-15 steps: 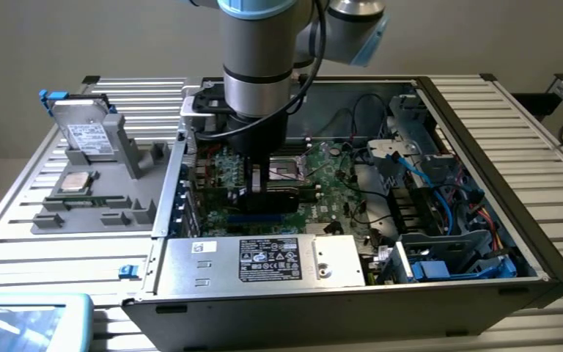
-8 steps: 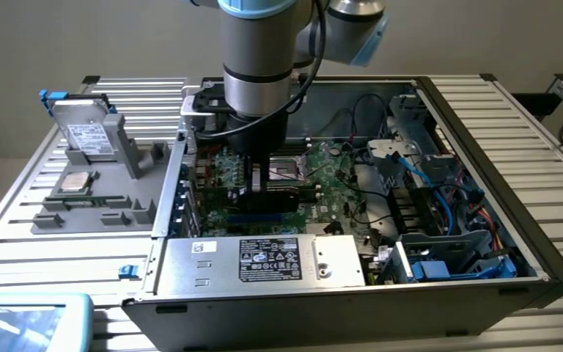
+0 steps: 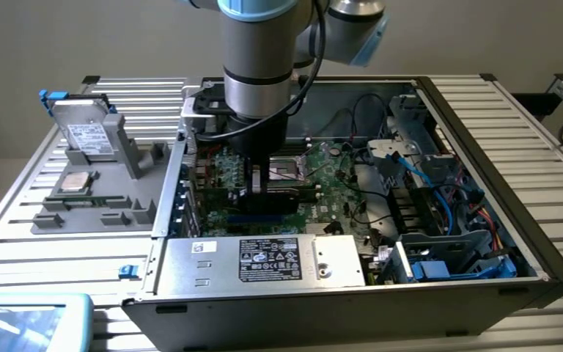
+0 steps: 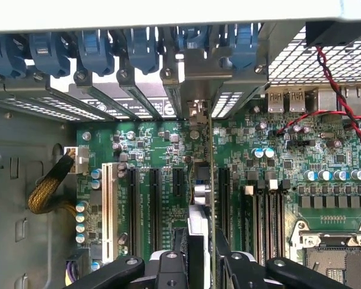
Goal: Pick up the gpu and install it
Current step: 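Insert the gpu into the slot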
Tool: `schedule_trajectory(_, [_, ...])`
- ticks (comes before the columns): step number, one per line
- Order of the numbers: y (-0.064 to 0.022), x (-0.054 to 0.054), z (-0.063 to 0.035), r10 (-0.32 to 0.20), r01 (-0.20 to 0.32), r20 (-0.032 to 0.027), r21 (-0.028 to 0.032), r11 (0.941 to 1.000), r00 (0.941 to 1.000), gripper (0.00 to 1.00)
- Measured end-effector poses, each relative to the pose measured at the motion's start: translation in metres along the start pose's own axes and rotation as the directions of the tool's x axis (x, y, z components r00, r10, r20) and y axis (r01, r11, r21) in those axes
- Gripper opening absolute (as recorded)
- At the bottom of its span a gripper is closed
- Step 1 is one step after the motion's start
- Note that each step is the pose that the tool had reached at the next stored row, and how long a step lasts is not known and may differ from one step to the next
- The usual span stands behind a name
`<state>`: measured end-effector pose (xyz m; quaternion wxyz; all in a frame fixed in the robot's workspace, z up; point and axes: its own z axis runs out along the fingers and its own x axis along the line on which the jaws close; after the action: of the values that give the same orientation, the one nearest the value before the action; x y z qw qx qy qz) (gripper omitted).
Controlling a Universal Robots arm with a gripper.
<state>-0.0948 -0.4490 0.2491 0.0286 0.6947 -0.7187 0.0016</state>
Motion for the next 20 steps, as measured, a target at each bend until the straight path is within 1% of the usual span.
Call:
schedule_trajectory(5, [0.0000,0.0000,0.0001,0.000,0.000,0.0002,0.0002,1.0000,1.0000,0.28])
schedule_trajectory(7, [0.0000,0.0000,0.0001,0.000,0.000,0.0009,0.0017,1.0000,1.0000,0.28])
schedule_trajectory(10, [0.0001,0.0001,-0.0017,0.000,0.000,0.0049,0.0132,0.9999,1.0000,0.28])
schedule_trajectory(11, [0.0002,0.0001,-0.0018,0.001,-0.001,0.0059,0.0180,0.9998,1.0000,0.28])
schedule_trajectory(12, [0.0004,0.0001,-0.0017,0.001,-0.001,0.0062,0.0202,0.9998,1.0000,0.28])
schedule_trajectory(14, [0.0011,0.0001,-0.0016,0.001,-0.001,0.0061,0.0221,0.9998,1.0000,0.28])
schedule_trajectory(20, [0.0037,0.0002,-0.0009,0.001,-0.001,0.0061,0.0236,0.9997,1.0000,0.28])
